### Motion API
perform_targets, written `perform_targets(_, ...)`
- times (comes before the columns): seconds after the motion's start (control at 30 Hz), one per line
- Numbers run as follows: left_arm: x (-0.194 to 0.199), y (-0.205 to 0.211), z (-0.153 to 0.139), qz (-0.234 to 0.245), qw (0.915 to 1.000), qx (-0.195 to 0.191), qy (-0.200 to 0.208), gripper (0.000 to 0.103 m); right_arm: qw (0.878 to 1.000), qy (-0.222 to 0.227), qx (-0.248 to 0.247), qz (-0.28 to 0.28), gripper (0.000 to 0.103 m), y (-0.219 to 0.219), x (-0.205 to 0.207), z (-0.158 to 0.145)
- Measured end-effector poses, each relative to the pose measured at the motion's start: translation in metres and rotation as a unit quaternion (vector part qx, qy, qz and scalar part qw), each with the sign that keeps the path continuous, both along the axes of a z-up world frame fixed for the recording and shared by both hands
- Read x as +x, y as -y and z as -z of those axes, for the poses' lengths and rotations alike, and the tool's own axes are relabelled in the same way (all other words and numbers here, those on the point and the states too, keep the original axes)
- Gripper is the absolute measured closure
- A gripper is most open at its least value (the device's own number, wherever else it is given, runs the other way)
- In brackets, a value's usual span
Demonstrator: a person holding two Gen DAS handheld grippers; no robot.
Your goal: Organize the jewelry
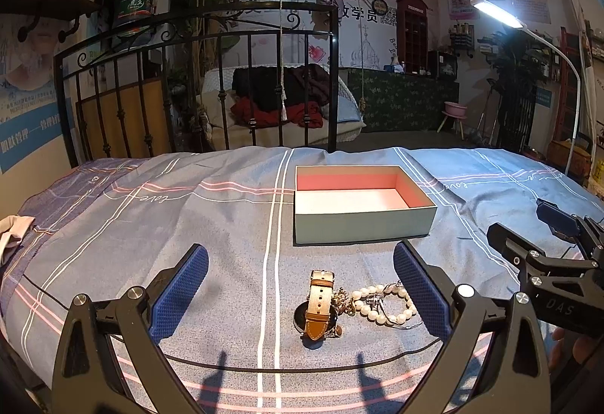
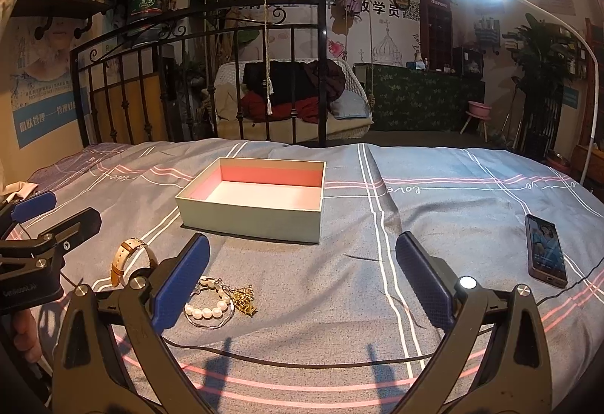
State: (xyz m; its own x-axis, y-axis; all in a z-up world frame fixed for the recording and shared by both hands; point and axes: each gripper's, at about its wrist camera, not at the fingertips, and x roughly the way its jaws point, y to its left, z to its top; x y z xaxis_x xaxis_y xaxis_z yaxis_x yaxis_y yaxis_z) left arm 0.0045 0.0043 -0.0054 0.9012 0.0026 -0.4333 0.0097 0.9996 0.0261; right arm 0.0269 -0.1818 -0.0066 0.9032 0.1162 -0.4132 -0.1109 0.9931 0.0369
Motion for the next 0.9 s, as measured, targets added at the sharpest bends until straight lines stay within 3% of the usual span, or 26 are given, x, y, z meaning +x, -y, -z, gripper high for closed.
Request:
perform_targets(0.2,0.002,-0.002,0.002,0.004,0.9999,-0.004,-0.013,0.006,1.000,-0.005,-0.005,-0.002,0.006,-0.002,0.002,0.001)
perform_targets(0.37,0.009,-0.006,0.012,0.008,0.9982,-0.003,-0.059,0.007,1.000,-0.022,-0.009,0.001,0.006,-0.002,0.006,0.007)
perform_targets(0.43,0.013,-0.004,0.017,0.016,0.9972,0.007,-0.073,0.013,0.999,-0.032,-0.009,0.000,0.006,-0.002,0.009,0.011)
perform_targets(0.57,0.029,0.001,0.029,0.035,0.9926,0.019,-0.114,0.039,0.999,-0.050,-0.013,0.000,0.006,-0.002,0.016,0.019)
perform_targets(0.63,0.037,0.000,0.037,0.036,0.9899,0.016,-0.136,0.046,0.998,-0.064,-0.017,0.001,0.006,-0.001,0.021,0.024)
perform_targets(0.8,0.054,-0.001,0.053,0.053,0.9837,-0.003,-0.172,0.087,0.995,-0.101,-0.020,0.000,0.006,-0.001,0.032,0.035)
perform_targets(0.9,0.056,-0.002,0.051,0.052,0.9834,-0.010,-0.173,0.087,0.993,-0.117,-0.029,-0.006,0.006,-0.005,0.036,0.040)
